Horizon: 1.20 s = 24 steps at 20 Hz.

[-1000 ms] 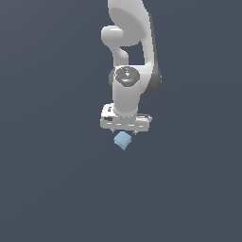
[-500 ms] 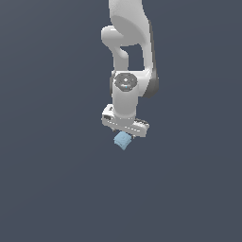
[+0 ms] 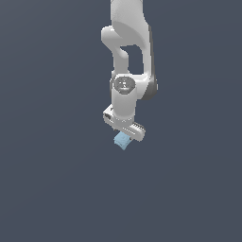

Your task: Pick up the object and move it to a goal position.

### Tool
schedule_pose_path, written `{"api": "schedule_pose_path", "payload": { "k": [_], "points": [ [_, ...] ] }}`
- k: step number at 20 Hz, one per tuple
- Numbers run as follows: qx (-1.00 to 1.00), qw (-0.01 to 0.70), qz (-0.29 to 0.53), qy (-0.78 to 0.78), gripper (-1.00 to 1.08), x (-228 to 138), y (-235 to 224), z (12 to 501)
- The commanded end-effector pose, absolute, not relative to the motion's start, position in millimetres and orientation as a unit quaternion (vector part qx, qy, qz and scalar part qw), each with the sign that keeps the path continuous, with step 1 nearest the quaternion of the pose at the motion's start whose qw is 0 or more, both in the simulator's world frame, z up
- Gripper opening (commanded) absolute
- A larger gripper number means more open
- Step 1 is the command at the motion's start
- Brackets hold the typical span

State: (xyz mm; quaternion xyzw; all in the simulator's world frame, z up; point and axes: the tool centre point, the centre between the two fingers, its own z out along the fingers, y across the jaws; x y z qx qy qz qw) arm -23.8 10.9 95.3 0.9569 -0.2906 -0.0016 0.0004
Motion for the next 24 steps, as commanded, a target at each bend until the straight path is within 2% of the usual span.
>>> {"api": "schedule_pose_path", "payload": {
  "k": [1, 12, 24],
  "points": [
    [0.951, 0.0, -0.001, -0.308, 1.0, -24.9, 10.3, 92.6],
    [0.946, 0.0, 0.0, -0.324, 1.0, -26.3, 10.0, 86.9],
    [0.945, 0.0, 0.0, -0.326, 1.0, -27.1, 9.9, 41.7]
  ]
}}
